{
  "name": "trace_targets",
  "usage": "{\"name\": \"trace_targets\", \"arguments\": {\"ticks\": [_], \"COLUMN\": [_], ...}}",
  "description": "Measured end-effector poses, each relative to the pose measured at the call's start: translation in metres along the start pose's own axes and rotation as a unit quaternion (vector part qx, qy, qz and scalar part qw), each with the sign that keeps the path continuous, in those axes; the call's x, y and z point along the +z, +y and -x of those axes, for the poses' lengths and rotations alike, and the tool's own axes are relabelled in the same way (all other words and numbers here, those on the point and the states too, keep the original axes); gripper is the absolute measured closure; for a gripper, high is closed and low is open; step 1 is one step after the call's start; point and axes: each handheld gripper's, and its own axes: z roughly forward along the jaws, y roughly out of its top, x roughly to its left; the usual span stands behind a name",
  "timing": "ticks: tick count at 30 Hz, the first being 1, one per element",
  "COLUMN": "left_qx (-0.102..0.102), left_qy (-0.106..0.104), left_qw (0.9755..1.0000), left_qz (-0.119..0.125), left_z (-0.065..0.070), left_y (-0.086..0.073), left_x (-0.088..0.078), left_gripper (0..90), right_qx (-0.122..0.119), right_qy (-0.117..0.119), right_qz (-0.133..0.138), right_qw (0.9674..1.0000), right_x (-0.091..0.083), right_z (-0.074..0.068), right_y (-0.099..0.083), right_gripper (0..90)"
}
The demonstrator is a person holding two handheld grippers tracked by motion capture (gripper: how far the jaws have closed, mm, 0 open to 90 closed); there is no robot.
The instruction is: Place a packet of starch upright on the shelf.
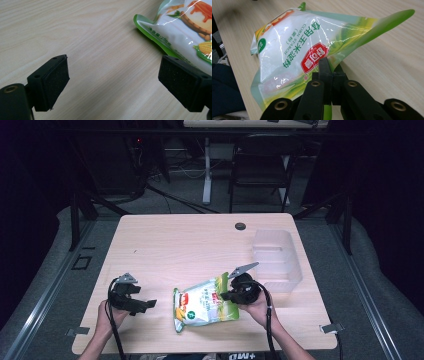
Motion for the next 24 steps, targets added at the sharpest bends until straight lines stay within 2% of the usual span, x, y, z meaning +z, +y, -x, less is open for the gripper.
{"name": "trace_targets", "arguments": {"ticks": [2, 5, 11, 24], "left_qx": [0.0, 0.0, 0.001, 0.001], "left_qy": [0.0, 0.0, 0.001, 0.001], "left_qw": [1.0, 1.0, 1.0, 1.0], "left_qz": [0.0, 0.0, 0.0, 0.0], "left_z": [0.0, 0.0, 0.0, 0.0], "left_y": [0.0, 0.0, 0.0, 0.0], "left_x": [0.0, 0.0, 0.0, 0.0], "left_gripper": [9.7, 9.7, 9.7, 9.7], "right_qx": [-0.001, -0.016, -0.024, -0.023], "right_qy": [0.003, -0.004, -0.011, -0.036], "right_qz": [0.003, 0.003, 0.006, 0.011], "right_qw": [1.0, 0.9999, 0.9996, 0.999], "right_x": [-0.001, -0.006, -0.013, -0.027], "right_z": [0.0, 0.0, 0.002, 0.01], "right_y": [0.0, 0.002, 0.003, 0.005], "right_gripper": [90.0, 90.0, 90.0, 90.0]}}
